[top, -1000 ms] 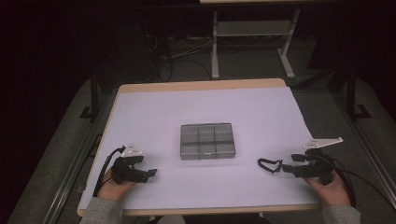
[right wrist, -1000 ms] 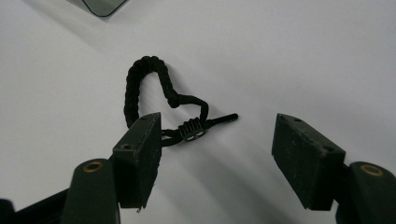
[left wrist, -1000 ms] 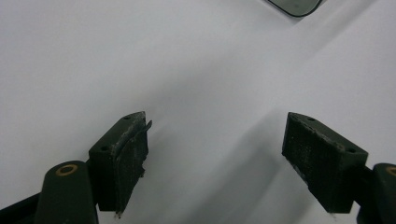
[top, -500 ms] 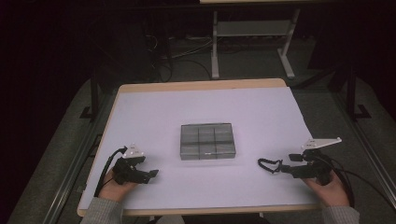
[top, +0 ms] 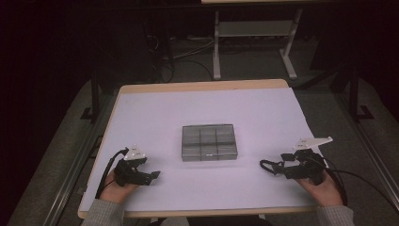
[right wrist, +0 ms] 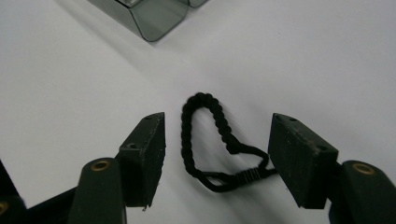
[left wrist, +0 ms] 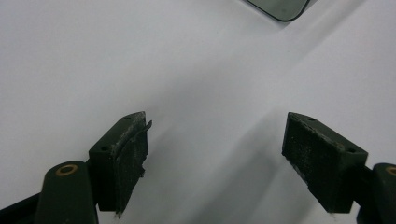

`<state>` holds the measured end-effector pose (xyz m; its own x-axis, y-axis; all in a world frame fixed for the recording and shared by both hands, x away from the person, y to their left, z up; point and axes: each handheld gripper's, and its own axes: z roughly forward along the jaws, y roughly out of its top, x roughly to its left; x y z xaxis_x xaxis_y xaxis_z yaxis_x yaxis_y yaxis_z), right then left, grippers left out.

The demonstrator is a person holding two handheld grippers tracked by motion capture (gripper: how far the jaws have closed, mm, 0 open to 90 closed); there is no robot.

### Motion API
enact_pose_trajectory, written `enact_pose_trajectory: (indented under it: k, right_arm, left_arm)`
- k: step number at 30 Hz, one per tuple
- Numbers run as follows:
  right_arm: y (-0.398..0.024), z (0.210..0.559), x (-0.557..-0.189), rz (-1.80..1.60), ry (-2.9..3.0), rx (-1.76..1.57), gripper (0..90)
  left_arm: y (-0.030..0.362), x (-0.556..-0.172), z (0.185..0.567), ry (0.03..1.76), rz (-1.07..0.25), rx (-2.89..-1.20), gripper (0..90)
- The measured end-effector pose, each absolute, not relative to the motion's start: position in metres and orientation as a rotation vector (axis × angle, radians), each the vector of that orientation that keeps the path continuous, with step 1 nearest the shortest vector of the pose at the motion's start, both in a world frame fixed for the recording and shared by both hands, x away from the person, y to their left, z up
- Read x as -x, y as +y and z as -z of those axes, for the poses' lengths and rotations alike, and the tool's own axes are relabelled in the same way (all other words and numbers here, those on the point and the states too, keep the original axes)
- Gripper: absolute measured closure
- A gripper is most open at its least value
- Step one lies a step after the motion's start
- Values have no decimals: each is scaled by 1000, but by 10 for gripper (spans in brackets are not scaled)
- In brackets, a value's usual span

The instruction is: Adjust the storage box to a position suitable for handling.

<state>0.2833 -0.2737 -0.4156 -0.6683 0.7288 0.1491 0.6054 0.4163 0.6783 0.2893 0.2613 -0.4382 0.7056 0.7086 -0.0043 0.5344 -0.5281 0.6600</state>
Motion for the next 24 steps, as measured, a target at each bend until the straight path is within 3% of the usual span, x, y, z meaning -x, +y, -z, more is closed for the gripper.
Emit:
enact_pose_trajectory:
  k: [12,24]
  right_arm:
    - [-246,413,-291,-1072,2548,-1127,373]
    - [-228,410,-297,-1054,2583,-1070,439]
  left_arm:
    - [259,-291,438,944,-351,-2252,219]
    - [253,-292,438,935,-344,-2258,228]
